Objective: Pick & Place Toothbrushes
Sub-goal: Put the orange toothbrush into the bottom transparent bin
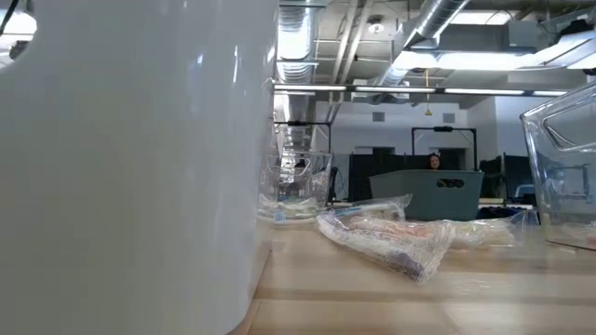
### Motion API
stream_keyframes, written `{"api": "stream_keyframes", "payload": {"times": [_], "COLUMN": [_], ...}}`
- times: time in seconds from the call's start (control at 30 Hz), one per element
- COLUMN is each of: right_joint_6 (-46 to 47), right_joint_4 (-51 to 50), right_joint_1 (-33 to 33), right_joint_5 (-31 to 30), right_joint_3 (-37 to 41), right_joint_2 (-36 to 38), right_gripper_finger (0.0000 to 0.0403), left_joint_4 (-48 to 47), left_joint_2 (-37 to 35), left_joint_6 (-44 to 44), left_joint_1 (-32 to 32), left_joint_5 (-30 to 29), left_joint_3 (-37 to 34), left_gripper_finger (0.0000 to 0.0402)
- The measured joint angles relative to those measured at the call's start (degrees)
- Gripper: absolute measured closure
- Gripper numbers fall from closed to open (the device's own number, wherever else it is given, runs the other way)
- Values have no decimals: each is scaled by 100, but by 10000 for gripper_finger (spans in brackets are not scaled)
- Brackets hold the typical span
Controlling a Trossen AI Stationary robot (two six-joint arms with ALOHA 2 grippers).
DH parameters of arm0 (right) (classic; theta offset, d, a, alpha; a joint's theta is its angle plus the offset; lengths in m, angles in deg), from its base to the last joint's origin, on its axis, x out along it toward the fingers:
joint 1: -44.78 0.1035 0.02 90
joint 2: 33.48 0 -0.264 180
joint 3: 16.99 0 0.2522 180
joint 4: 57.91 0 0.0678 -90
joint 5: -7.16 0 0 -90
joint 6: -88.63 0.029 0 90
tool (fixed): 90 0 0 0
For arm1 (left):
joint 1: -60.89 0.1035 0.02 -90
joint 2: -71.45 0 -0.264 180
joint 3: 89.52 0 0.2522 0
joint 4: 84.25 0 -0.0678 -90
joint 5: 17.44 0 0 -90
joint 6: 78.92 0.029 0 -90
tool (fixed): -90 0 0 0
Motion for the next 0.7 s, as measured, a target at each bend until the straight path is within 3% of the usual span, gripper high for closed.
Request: {"api": "stream_keyframes", "payload": {"times": [0.13,0.43,0.7], "right_joint_6": [-23,10,-15], "right_joint_4": [361,608,2664], "right_joint_1": [-4,138,423], "right_joint_5": [0,42,595], "right_joint_3": [7,29,849], "right_joint_2": [-197,-227,-201], "right_gripper_finger": [398,397,398], "left_joint_4": [-279,-497,-145], "left_joint_2": [224,598,561], "left_joint_6": [513,1716,1986], "left_joint_1": [-208,-630,-994], "left_joint_5": [-61,-434,-172], "left_joint_3": [321,333,333], "left_gripper_finger": [183,183,183]}}
